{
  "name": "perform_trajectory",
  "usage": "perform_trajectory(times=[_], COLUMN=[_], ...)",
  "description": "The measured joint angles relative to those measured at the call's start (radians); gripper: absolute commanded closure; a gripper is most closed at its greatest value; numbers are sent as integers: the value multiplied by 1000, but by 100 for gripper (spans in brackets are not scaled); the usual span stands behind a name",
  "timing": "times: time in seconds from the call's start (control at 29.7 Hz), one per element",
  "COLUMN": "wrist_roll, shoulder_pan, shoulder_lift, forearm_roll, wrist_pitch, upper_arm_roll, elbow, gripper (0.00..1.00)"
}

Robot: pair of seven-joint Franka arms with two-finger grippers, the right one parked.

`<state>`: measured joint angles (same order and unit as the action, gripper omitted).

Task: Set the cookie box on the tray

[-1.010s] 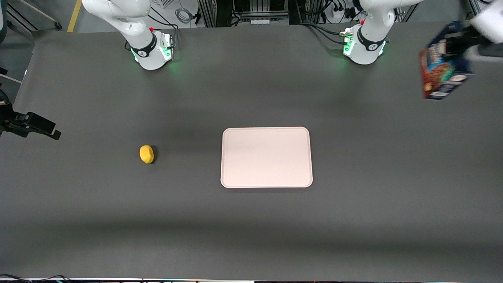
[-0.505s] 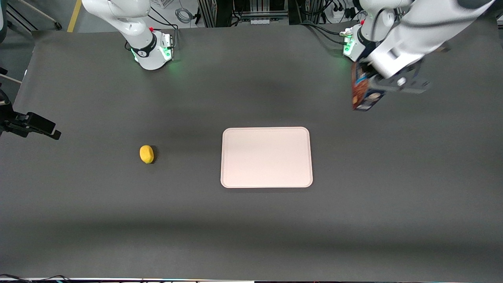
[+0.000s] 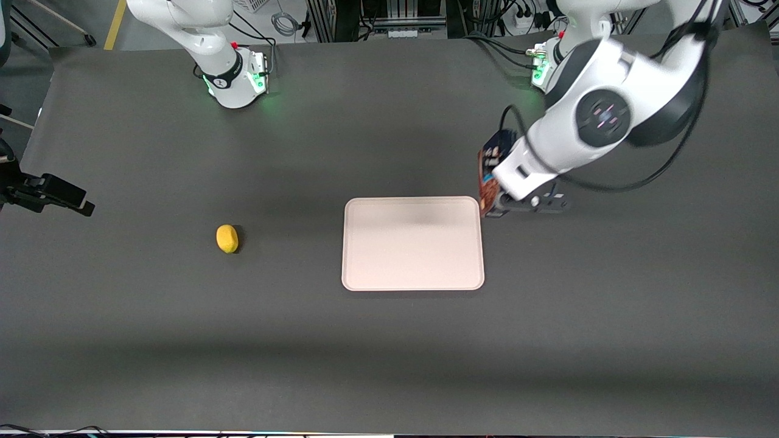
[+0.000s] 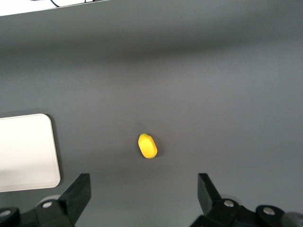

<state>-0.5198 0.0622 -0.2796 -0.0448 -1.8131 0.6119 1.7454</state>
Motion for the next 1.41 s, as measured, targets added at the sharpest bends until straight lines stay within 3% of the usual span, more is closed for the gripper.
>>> perform_trajectory(times=[0.84, 0.94, 0.98, 1.01, 1.04, 1.41], wrist_roll=[-128, -129, -129, -129, -129, -145], shoulder_pan=[-51, -52, -53, -53, -53, -57], shoulder_lift=[-304, -313, -315, -316, -316, -316], forearm_roll=[256, 268, 271, 274, 276, 281], wrist_pitch=[-334, -338, -338, -338, -338, -338], upper_arm_roll=[-3, -4, -4, -4, -4, -5], elbow=[-2, -3, -3, -3, -3, -19], gripper=[72, 55, 39, 15, 0, 0])
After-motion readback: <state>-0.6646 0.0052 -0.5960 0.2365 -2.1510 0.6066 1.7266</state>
